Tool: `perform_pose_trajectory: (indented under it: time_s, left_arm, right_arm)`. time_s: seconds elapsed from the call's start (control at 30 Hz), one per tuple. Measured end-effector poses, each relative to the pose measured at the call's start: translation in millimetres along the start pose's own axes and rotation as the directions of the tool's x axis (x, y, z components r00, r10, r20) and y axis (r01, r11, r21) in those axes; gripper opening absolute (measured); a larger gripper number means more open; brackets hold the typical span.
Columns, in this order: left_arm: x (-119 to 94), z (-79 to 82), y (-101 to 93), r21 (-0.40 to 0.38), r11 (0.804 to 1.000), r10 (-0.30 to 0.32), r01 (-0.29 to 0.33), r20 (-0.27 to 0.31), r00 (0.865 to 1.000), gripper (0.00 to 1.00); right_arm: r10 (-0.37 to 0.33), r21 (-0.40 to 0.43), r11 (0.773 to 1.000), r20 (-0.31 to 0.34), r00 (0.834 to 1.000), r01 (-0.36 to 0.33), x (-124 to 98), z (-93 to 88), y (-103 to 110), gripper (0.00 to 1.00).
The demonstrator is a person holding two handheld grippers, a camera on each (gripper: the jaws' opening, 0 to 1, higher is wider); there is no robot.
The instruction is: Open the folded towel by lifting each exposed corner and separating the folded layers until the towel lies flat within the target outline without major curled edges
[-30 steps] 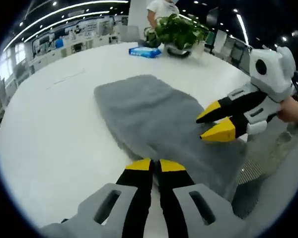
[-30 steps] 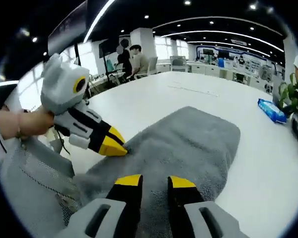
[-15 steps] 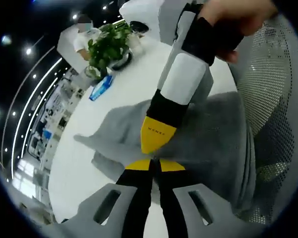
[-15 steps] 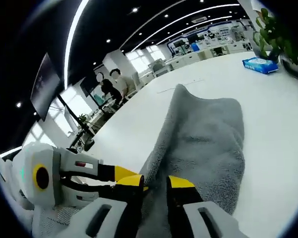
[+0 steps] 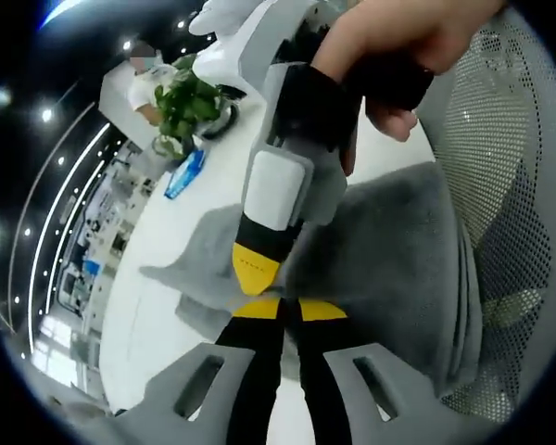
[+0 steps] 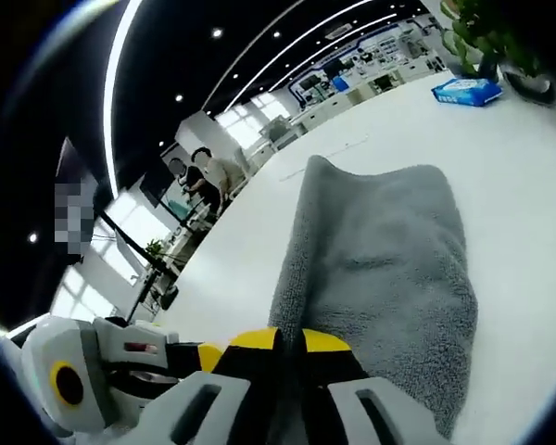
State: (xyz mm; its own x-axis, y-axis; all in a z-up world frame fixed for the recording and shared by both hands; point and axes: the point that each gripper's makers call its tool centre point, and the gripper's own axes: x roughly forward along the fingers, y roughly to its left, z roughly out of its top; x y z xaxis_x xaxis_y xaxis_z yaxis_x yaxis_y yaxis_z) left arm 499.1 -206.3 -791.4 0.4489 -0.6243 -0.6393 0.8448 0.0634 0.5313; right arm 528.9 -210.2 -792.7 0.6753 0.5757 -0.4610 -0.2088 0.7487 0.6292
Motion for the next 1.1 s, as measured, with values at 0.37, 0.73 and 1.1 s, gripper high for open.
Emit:
perform_pose_trajectory:
  time_s: [0.37, 0.73, 1.1]
  left_arm:
    - [-14, 16.6, 19.3, -0.152, 0.988, 0.044, -0.022, 0.140, 0.989, 0.06]
    - [10, -46.9, -4.1, -0.396, 0.912, -0.137, 0.110, -0.041, 0.990, 0.03]
    - [5, -63.5, 3.1, -0.390, 0.921, -0.091, 0.015, -0.177, 0.980, 0.00]
  right_arm:
    - [-0.062, -0.013, 0.998, 0.042, 0.997, 0.062, -19, 15.0, -20, 0.00]
    - [-0.239, -0.108, 0.964, 0.040, 0.970, 0.242, -53, 23.7, -61, 0.00]
    - [-0.405, -0.215, 0.890, 0.029, 0.914, 0.402, -82, 25.1, -100, 0.00]
